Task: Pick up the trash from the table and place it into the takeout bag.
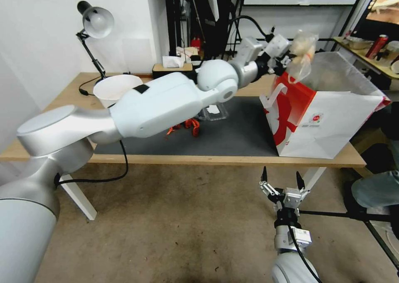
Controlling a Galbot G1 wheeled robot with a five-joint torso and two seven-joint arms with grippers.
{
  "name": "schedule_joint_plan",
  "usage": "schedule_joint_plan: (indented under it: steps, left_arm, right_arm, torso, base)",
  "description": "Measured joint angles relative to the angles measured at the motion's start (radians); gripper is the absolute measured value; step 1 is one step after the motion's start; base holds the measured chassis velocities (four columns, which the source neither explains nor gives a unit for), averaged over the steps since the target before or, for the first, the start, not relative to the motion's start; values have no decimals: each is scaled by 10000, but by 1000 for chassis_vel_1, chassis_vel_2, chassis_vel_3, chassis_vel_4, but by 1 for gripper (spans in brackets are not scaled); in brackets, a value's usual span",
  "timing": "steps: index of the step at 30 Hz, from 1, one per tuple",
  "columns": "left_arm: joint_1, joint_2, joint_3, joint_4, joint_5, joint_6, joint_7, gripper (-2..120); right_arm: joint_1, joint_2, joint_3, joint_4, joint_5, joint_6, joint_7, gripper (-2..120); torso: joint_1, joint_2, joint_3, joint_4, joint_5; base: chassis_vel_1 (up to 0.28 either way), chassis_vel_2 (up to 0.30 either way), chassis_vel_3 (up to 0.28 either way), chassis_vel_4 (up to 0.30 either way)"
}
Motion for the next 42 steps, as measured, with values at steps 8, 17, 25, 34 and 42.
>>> schedule_joint_plan:
  steps: [8,17,25,34,42]
  left_arm:
    - [-234,-447,144,354,4,952,116,0]
    - [-196,-502,94,334,77,1391,-3,1]
    - [-166,-476,7,242,89,1360,-154,27]
    - [81,-289,-371,-113,-67,1255,-377,60]
    - [455,-77,-970,-500,-760,744,-804,89]
  right_arm:
    - [-32,7,33,15,23,49,10,100]
    - [-17,-3,64,15,56,65,18,100]
    - [22,15,69,14,58,65,21,100]
    - [-11,14,80,21,58,61,23,100]
    - [-18,33,69,21,38,59,26,100]
  torso:
    - [0,0,0,0,-1]
    - [0,0,0,1,-1]
    - [0,0,0,1,-1]
    - [0,0,0,0,-2]
    - [0,0,0,0,-1]
  base:
    - [0,0,0,0]
    - [0,0,0,0]
    - [0,0,0,0]
    - [0,0,0,0]
    - [0,0,0,0]
